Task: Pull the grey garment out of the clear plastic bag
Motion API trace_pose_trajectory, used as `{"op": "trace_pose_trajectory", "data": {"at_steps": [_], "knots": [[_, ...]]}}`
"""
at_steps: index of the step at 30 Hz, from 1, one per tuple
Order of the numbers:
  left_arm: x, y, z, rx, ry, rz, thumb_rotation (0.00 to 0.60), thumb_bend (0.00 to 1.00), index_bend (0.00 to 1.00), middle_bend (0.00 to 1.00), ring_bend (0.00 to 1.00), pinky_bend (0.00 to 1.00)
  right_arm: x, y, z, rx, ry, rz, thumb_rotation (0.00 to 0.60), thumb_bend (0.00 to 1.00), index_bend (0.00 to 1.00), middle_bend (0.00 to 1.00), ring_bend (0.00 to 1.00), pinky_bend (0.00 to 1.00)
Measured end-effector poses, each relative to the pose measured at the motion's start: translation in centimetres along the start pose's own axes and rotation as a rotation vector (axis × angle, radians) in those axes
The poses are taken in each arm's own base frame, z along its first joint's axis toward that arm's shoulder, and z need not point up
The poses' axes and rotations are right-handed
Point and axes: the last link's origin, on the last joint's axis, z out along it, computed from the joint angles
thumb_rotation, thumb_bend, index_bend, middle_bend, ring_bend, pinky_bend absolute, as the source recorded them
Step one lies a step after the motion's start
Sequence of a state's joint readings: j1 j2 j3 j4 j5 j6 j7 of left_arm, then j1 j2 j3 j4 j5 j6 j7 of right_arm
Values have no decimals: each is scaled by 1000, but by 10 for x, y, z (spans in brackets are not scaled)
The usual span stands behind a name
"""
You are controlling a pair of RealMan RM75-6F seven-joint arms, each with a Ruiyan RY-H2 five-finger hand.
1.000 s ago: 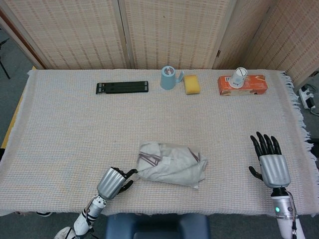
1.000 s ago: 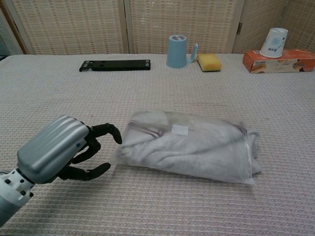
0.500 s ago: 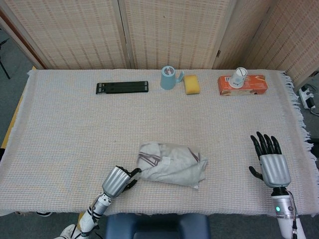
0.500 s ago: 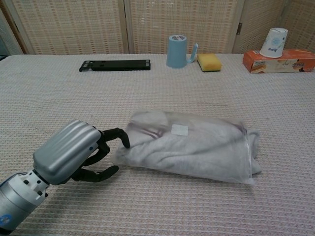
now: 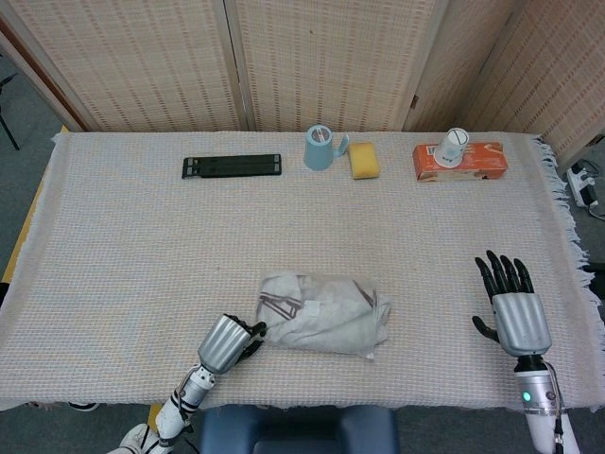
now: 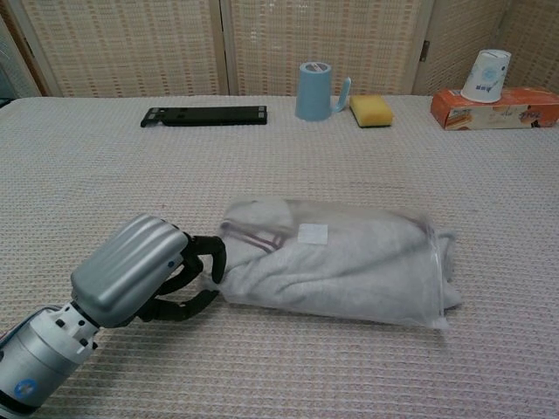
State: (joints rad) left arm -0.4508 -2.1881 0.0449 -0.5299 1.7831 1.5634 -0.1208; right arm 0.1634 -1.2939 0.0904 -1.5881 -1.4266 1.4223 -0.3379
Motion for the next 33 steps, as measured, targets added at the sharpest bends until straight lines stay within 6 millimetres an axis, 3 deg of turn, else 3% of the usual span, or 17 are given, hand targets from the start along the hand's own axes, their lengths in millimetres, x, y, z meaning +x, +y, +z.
{"op": "trace_pose_trajectory", "data": {"at_steps": [9, 14, 20, 33], "knots": [[0, 4, -1, -29, 12, -26, 600, 557, 687, 1000, 1000, 1000, -9, -10, 8, 49, -20, 20, 600, 143, 20, 0, 0, 0], [1, 8, -1, -46, 13, -40, 600, 559, 688, 1000, 1000, 1000, -22, -26, 26, 127, -57, 52, 600, 209, 243, 0, 0, 0], [2, 11, -1, -52, 15, -41, 600, 552, 690, 1000, 1000, 1000, -41, -48, 45, 200, -103, 122, 600, 267, 346, 0, 0, 0], [6, 9, 1, -50, 23, -30, 600, 550, 695, 1000, 1000, 1000, -83, -86, 68, 239, -218, 255, 600, 275, 380, 0, 0, 0]]}}
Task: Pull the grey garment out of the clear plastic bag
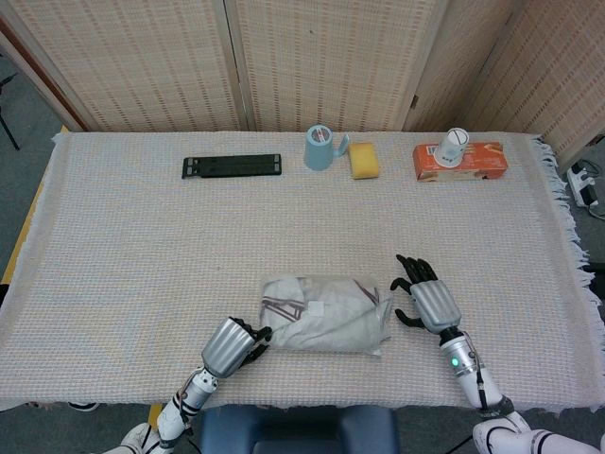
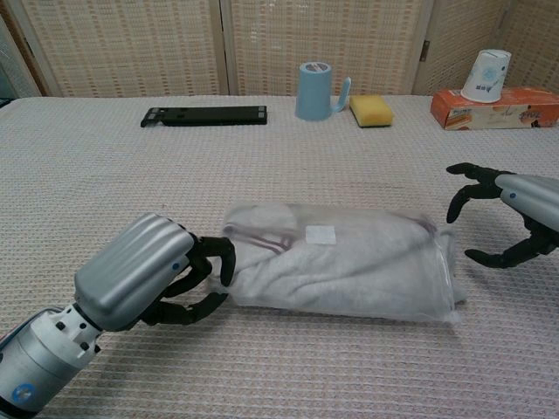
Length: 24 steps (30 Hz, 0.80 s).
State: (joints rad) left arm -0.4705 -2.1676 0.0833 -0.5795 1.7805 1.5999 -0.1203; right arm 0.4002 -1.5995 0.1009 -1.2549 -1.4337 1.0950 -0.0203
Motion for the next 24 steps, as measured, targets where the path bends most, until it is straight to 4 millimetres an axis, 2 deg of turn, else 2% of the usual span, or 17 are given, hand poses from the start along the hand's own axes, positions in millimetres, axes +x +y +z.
{"op": "trace_pose_trajectory", "data": {"at_steps": [9, 18, 24], "knots": [[3, -1, 1, -1, 8, 3, 600, 562, 696, 1000, 1000, 1000, -11, -14, 11, 25, -23, 72, 600, 310, 427, 0, 0, 0], [5, -3, 3, 4, 13, 10, 600, 601, 696, 1000, 1000, 1000, -18, -22, 16, 29, -51, 97, 600, 434, 612, 12, 0, 0], [7, -4, 4, 9, 20, 11, 600, 631, 696, 1000, 1000, 1000, -14, -21, 14, 29, -20, 99, 600, 476, 664, 48, 0, 0]]}}
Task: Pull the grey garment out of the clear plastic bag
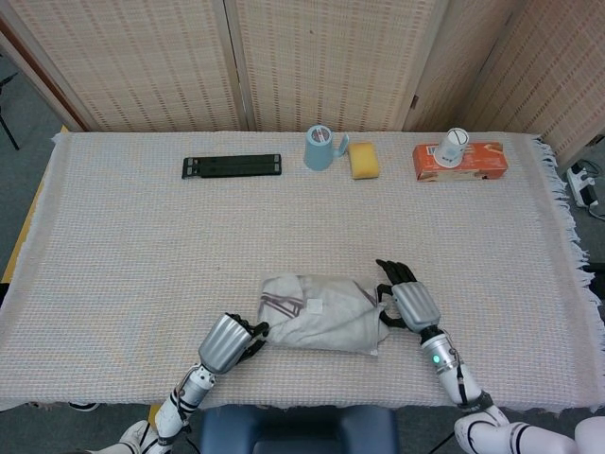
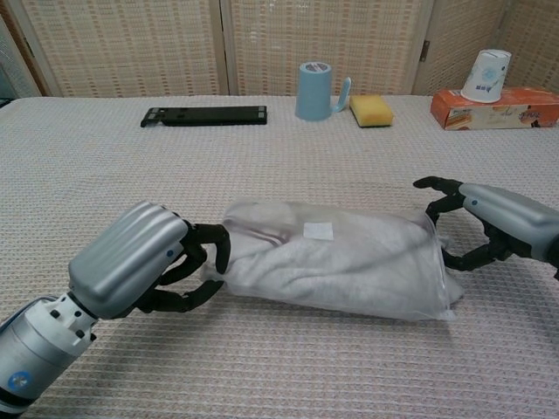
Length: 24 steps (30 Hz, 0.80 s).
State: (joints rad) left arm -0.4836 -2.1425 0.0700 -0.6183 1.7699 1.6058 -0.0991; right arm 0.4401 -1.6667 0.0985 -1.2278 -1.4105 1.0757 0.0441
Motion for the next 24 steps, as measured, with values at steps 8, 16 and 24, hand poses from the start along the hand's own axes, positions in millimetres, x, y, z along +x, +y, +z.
{"op": "trace_pose_trajectory", "data": {"at_steps": [8, 16, 24], "knots": [[5, -9, 2, 15, 12, 21, 600, 638, 698, 1000, 1000, 1000, 14, 10, -9, -19, 21, -44, 600, 477, 667, 49, 0, 0], [16, -38, 2, 56, 25, 87, 600, 635, 698, 1000, 1000, 1000, 47, 39, -23, -87, 75, -110, 600, 476, 669, 53, 0, 0], [37, -89, -9, 145, 22, 209, 600, 634, 699, 1000, 1000, 1000, 89, 76, -27, -209, 147, -131, 600, 477, 669, 55, 0, 0]]}}
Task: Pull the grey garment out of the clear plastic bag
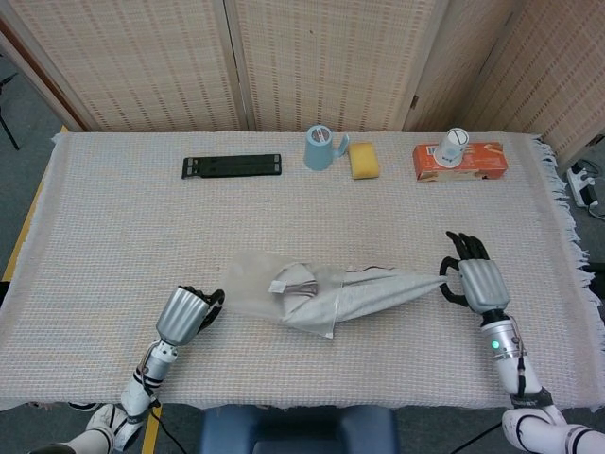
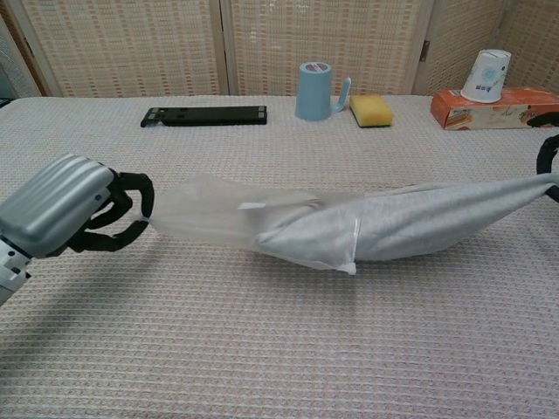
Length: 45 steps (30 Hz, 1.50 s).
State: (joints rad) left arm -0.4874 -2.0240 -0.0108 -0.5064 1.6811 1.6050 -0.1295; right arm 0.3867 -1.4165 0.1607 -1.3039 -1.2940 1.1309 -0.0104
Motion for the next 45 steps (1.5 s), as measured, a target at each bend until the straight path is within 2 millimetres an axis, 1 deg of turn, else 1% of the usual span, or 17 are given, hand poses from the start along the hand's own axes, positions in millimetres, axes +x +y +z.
{"op": "trace_pose_trajectory", "data": {"at_steps": [6, 15, 16, 18, 19, 22, 24, 25, 27, 29, 30, 31, 32, 34, 36, 40, 45], "knots": [[6, -33, -11, 68, -22, 63, 600, 633, 699, 1000, 1000, 1000, 16, 26, 6, -83, 36, -21, 600, 477, 669, 55, 0, 0], [6, -59, -34, 150, -76, 98, 600, 615, 691, 1000, 1000, 1000, 38, 62, 5, -189, 92, -3, 600, 476, 669, 55, 0, 0], [6, -59, -35, 151, -82, 96, 600, 585, 666, 1000, 1000, 1000, 38, 63, 5, -192, 93, 1, 600, 477, 668, 55, 0, 0], [3, -57, -36, 143, -94, 90, 600, 489, 561, 1000, 1000, 1000, 39, 63, 4, -187, 92, 10, 600, 470, 644, 50, 0, 0], [2, -55, -35, 138, -97, 86, 600, 425, 480, 1000, 1000, 1000, 38, 62, 4, -181, 91, 13, 600, 454, 602, 44, 0, 0], [0, -49, -31, 125, -96, 69, 600, 262, 261, 1000, 1000, 1000, 37, 57, 2, -146, 89, 21, 600, 332, 312, 7, 0, 0], [0, -45, -27, 117, -89, 55, 600, 213, 170, 1000, 1000, 1000, 36, 52, -1, -114, 80, 22, 600, 262, 89, 0, 0, 0], [1, -43, -24, 115, -84, 50, 600, 200, 132, 1000, 996, 1000, 36, 51, -3, -103, 76, 19, 600, 243, 32, 0, 0, 0], [3, -42, -20, 117, -76, 45, 600, 192, 95, 977, 969, 1000, 39, 48, -7, -89, 75, 6, 600, 209, 0, 0, 0, 0], [6, -43, -17, 127, -74, 45, 600, 184, 69, 888, 892, 1000, 41, 45, -11, -81, 75, -8, 600, 168, 0, 0, 0, 0], [9, -45, -16, 136, -74, 44, 600, 180, 64, 799, 807, 984, 43, 43, -15, -75, 74, -16, 600, 138, 0, 0, 0, 0], [11, -46, -15, 145, -76, 42, 600, 176, 64, 702, 700, 918, 44, 41, -18, -71, 73, -22, 600, 123, 0, 0, 0, 0], [14, -48, -15, 154, -79, 38, 600, 177, 64, 642, 630, 851, 45, 39, -22, -66, 73, -28, 600, 102, 0, 0, 0, 0], [20, -52, -15, 178, -94, 19, 600, 199, 63, 461, 409, 548, 49, 33, -32, -54, 77, -42, 600, 83, 0, 0, 0, 0], [28, -55, -16, 203, -116, -8, 600, 225, 65, 379, 299, 380, 53, 25, -43, -44, 91, -60, 600, 74, 0, 0, 0, 0], [50, -57, -20, 247, -163, -75, 600, 216, 83, 288, 184, 258, 59, 16, -62, -43, 147, -137, 600, 71, 0, 0, 0, 0], [87, -67, -40, 326, -274, -161, 600, 155, 91, 221, 128, 206, 51, 5, -88, -56, 206, -210, 600, 68, 0, 0, 0, 0]]}}
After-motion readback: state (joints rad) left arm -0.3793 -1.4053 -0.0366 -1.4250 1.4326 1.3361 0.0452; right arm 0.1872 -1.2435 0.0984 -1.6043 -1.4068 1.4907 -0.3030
